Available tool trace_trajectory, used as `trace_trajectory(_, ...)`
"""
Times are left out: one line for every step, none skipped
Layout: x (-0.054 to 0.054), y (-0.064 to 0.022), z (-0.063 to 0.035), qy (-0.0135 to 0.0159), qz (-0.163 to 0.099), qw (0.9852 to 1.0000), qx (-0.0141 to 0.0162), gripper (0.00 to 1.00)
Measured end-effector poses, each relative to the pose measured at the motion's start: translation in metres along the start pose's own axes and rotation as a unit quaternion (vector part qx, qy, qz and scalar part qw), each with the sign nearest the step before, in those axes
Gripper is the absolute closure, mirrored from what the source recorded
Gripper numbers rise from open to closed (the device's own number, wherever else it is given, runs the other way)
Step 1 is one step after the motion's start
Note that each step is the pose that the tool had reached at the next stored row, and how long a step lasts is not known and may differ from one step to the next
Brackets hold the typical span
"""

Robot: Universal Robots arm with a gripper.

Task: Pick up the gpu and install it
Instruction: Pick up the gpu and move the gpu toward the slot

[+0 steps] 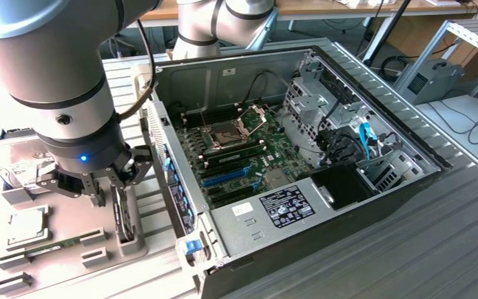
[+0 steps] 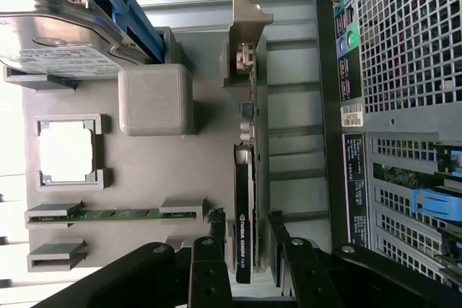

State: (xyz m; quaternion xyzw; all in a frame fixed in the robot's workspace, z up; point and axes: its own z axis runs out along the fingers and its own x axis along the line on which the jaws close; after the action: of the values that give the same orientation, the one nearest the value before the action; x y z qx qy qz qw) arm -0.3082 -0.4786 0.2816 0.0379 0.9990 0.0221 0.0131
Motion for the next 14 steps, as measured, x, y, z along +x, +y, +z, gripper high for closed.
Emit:
trace_trajectory(0.0,0.0001,0.0004,0.0,0.0,1.0,0.0,0.64)
trace_trajectory(0.0,0.0003,0.0008,0.0,0.0,1.0,0.0,0.64)
trace_trajectory(0.0001,0.0004,0.0012,0.0,0.0,1.0,0.0,0.64)
trace_trajectory(0.0001,0.0006,0.0016,0.0,0.0,1.0,0.0,0.64)
trace_trajectory(0.0001,0.0007,0.002,0.0,0.0,1.0,0.0,0.64)
trace_trajectory(0.0002,0.0009,0.0025,0.0,0.0,1.0,0.0,0.64)
trace_trajectory(0.0002,0.001,0.0029,0.0,0.0,1.0,0.0,0.64)
trace_trajectory(0.0002,0.0011,0.0034,0.0,0.0,1.0,0.0,0.64)
trace_trajectory(0.0002,0.0012,0.0037,0.0,0.0,1.0,0.0,0.64)
trace_trajectory(0.0003,0.0014,0.0043,0.0,0.0,1.0,0.0,0.64)
trace_trajectory(0.0003,0.0015,0.0047,0.0,0.0,1.0,0.0,0.64)
trace_trajectory(0.0003,0.0016,0.0051,0.0,0.0,1.0,0.0,0.64)
trace_trajectory(0.0003,0.0018,0.0056,0.0,0.0,1.0,0.0,0.64)
trace_trajectory(0.0004,0.0021,0.0061,0.0,0.0,1.0,0.0,0.64)
